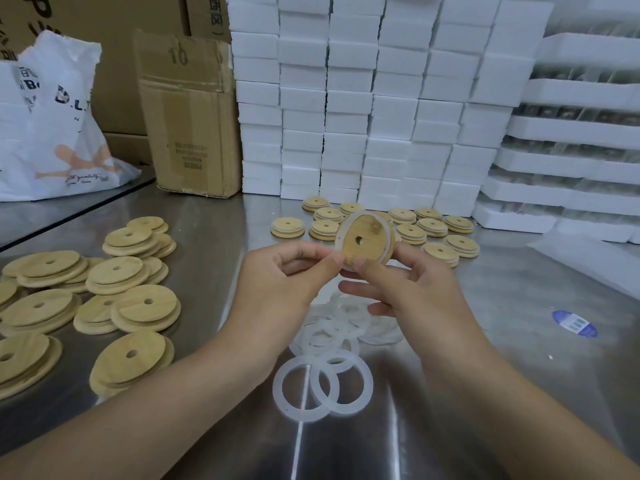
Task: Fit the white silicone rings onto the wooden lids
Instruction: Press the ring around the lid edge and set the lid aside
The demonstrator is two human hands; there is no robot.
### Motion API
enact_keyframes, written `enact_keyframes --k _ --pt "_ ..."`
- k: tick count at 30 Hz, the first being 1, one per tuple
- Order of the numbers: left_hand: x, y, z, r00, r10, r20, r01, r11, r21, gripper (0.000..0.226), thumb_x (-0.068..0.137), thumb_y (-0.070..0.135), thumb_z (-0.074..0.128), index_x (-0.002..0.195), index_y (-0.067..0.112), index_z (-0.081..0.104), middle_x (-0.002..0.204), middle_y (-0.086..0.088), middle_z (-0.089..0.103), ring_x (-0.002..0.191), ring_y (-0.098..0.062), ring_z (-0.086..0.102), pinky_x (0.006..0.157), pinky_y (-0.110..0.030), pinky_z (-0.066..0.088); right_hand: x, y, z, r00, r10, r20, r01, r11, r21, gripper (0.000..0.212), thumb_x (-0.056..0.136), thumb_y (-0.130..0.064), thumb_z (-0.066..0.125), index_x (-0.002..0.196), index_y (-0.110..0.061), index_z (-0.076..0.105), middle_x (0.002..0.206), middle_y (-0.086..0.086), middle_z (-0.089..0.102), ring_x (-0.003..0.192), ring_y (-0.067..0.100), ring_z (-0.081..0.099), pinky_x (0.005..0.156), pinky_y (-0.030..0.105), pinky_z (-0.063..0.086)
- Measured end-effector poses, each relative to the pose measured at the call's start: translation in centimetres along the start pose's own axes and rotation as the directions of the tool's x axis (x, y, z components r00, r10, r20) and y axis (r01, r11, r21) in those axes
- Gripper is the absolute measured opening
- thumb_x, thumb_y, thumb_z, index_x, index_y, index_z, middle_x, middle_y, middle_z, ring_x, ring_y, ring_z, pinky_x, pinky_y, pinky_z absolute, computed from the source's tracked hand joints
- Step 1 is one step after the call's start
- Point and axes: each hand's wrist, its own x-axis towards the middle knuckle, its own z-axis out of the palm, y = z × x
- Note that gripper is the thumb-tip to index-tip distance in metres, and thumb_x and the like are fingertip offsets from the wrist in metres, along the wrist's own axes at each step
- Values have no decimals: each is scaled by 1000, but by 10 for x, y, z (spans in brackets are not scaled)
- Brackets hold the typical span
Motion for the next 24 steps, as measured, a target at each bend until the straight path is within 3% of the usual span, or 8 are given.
enact_keyframes --k 4,7,15,19,21,24 --pt "3 3 -1 999 -11 33 10 1000 23 6 96 23 79 94 20 84 94 7 84 95 -7 79 76 -27 60 -1 -3 0 998 -46 -40 47 999 21 11 101 -25 69 108 -26 78 95 -8 83 91 9 80 79 37 49" --pt "7 8 -5 996 -65 54 68 996 -54 11 98 22 76 100 13 83 99 3 84 100 -7 79 81 -34 55 -1 -9 -2 997 -74 -25 75 997 27 13 101 -24 67 108 -20 78 96 -6 83 92 10 80 81 38 48" --pt "17 12 -16 992 -106 67 117 975 -187 23 100 21 72 111 2 78 110 -5 83 109 -12 78 80 -32 53 2 -13 -5 993 -63 102 68 996 -50 15 101 -25 67 112 -22 78 96 -3 83 93 11 80 83 37 46" --pt "14 4 -16 988 -114 109 127 984 -128 20 100 24 73 110 7 78 110 -3 83 108 -13 78 78 -31 58 3 -7 -6 993 -40 115 48 996 -70 14 102 -25 67 112 -25 77 96 -4 83 91 12 80 78 34 45" --pt "13 2 -15 988 -107 115 121 985 -120 15 98 20 76 109 10 78 108 -3 83 106 -15 79 75 -30 63 4 -4 -9 992 -44 115 54 995 -83 13 102 -24 67 110 -26 77 95 -4 83 90 11 80 75 30 46" --pt "15 2 -14 997 -53 58 59 993 -101 9 93 16 81 101 15 81 103 -3 83 101 -18 80 70 -27 65 5 -2 -12 990 -63 130 74 993 -88 12 102 -22 68 109 -26 77 93 -4 83 88 10 80 67 13 50"
